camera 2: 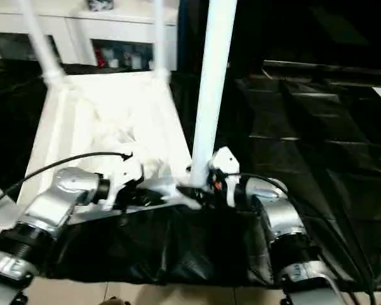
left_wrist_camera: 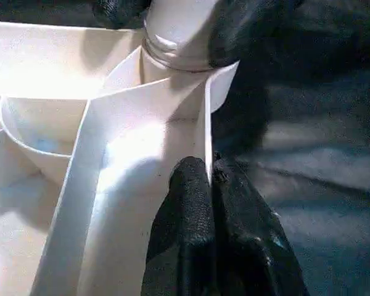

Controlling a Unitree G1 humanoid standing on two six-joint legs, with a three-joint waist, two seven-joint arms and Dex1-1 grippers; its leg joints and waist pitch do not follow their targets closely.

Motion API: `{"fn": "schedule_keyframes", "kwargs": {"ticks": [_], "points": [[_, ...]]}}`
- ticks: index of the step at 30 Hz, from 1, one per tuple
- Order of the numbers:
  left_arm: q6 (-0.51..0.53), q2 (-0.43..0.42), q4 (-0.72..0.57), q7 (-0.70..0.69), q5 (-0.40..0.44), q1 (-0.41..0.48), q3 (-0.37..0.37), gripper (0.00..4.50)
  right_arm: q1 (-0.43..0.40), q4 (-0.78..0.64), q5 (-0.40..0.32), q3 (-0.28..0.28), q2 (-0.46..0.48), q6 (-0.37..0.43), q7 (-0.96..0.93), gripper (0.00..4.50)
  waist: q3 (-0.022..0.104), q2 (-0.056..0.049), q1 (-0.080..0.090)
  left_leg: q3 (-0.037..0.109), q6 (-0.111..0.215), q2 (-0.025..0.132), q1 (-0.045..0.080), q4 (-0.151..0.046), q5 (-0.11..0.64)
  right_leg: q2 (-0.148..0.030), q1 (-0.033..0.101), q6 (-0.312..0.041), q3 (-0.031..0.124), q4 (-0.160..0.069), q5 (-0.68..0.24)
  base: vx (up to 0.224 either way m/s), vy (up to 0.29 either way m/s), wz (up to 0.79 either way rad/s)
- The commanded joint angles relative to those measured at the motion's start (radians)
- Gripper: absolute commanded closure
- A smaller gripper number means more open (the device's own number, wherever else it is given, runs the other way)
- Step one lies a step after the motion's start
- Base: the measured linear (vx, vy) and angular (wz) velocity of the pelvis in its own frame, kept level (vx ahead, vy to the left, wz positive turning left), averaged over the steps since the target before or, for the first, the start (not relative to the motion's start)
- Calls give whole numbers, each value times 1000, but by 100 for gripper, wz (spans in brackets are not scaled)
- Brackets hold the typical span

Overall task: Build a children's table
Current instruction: Rotate leg to tighten

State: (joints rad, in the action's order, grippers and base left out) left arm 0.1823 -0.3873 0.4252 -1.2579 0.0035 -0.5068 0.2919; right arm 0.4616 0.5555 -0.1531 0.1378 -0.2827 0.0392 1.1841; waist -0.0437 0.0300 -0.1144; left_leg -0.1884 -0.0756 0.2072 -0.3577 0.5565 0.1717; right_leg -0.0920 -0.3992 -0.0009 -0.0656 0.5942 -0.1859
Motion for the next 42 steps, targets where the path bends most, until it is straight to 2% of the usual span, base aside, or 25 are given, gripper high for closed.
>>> {"fn": "schedule_keyframes", "kwargs": {"ticks": [1,2,4,7,9,13,14,18,21,23,25,28,29,30,31,32,33,35,36,37,38,39,40,41,42], "points": [[-10,9,-19,-21,-1,4,43,450,-9,9,7,61,7,13,55,179,36,0,1,4,35,32,16,-69,301,-51,31,-202,42,-75,-292,0,0,0],[-13,3,-18,-29,0,3,41,450,-7,13,5,63,7,10,62,179,32,5,1,3,27,33,17,-70,313,-51,28,-195,44,-77,-309,0,0,0],[-18,-9,-18,-40,1,0,36,450,-5,17,-2,70,10,17,83,191,30,6,1,4,22,33,15,-73,315,-52,27,-188,46,-77,-322,0,0,0],[-16,-14,-23,-43,-1,1,35,450,-6,20,-3,73,16,19,88,215,28,6,2,6,16,34,11,-76,300,-52,28,-190,46,-73,-290,0,0,0],[-13,-21,-30,-43,-5,3,32,450,-9,24,-7,76,26,26,100,229,24,12,2,5,21,32,8,-75,290,-52,29,-193,46,-71,-271,0,0,0],[-9,-27,-38,-43,-11,8,31,450,-19,18,-13,81,33,36,111,238,20,13,2,4,25,32,8,-76,294,-54,28,-189,48,-75,-301,0,0,0],[-8,-29,-40,-45,-12,12,31,450,-24,13,-15,84,36,38,111,238,17,9,2,5,22,32,9,-78,304,-54,26,-184,49,-77,-317,0,0,0],[-8,-35,-46,-48,-14,20,31,450,-37,1,-20,86,42,49,109,239,12,5,4,8,14,33,8,-82,324,-54,24,-175,49,-80,-344,0,0,0],[4,-23,-45,-22,-11,18,26,450,-49,-3,-30,61,62,65,55,241,10,6,5,8,12,34,9,-83,328,-52,23,-177,50,-80,-333,0,0,0],[7,-20,-46,-15,-11,18,26,450,-50,-1,-29,55,67,67,39,241,7,7,7,8,10,33,9,-85,343,-53,22,-172,50,-83,-358,0,0,0],[24,5,-40,32,-8,10,17,450,-60,11,-22,30,96,52,-45,241,5,8,9,11,1,33,11,-87,367,-56,18,-165,51,-88,-403,0,0,0],[39,37,-33,86,-5,1,10,450,-64,35,-6,8,129,37,-143,241,-3,8,14,18,-16,32,18,-91,433,-63,9,-128,52,-104,-544,0,0,0],[47,64,-28,131,4,-4,12,450,-64,61,11,-11,161,24,-237,242,-6,7,18,22,-21,32,18,-93,454,-65,8,-110,50,-110,-594,0,0,0],[47,64,-28,131,4,-4,12,450,-64,61,11,-11,161,24,-237,243,-9,8,23,26,-28,31,18,-95,474,-66,6,-95,48,-115,-635,0,0,0],[75,111,-36,197,18,-7,17,450,-54,101,26,-44,219,25,-390,244,-10,8,25,29,-29,30,19,-96,485,-67,5,-85,46,-119,-660,0,0,0],[75,111,-36,197,18,-7,17,450,-54,101,26,-44,219,25,-390,244,-10,5,33,31,-40,30,22,-97,504,-67,3,-79,43,-123,-677,-53,21,-8],[106,151,-47,254,30,-7,20,450,-40,134,39,-68,271,20,-517,245,-12,3,37,37,-43,29,22,-100,523,-68,6,-68,36,-128,-703,-53,21,-8],[122,171,-53,284,40,-6,23,450,-28,152,41,-84,304,18,-584,246,-11,-3,44,45,-52,28,9,-108,522,-69,18,-60,31,-126,-682,-15,20,-10],[147,202,-66,328,55,-2,31,450,-6,174,38,-103,356,10,-674,246,-11,-7,51,50,-56,26,13,-109,551,-66,13,-62,29,-130,-676,-31,39,-19],[157,215,-71,346,61,0,34,450,4,181,39,-108,377,7,-708,246,-13,-5,56,53,-57,25,12,-110,567,-65,14,-61,26,-132,-677,0,0,0],[166,226,-77,361,67,3,35,450,14,185,49,-99,395,0,-730,246,-12,-10,61,58,-57,22,13,-111,589,-64,17,-59,22,-135,-670,0,0,0],[173,233,-84,367,72,7,39,450,19,186,57,-91,402,-5,-738,246,-11,-8,64,59,-55,21,13,-111,595,-63,17,-59,22,-136,-667,0,0,0],[178,238,-91,373,75,11,45,450,24,189,78,-76,406,-16,-746,246,-11,-14,65,62,-51,19,16,-111,615,-62,15,-58,20,-139,-664,0,0,0],[180,240,-95,377,78,14,49,450,26,190,93,-66,407,-24,-750,246,-13,-14,68,62,-47,20,20,-111,633,-61,11,-58,19,-143,-660,0,0,0],[184,244,-104,379,81,20,57,450,35,196,81,-79,416,-21,-757,246,-10,-14,69,61,-43,20,22,-111,631,-62,14,-64,20,-144,-636,0,0,0]]}}
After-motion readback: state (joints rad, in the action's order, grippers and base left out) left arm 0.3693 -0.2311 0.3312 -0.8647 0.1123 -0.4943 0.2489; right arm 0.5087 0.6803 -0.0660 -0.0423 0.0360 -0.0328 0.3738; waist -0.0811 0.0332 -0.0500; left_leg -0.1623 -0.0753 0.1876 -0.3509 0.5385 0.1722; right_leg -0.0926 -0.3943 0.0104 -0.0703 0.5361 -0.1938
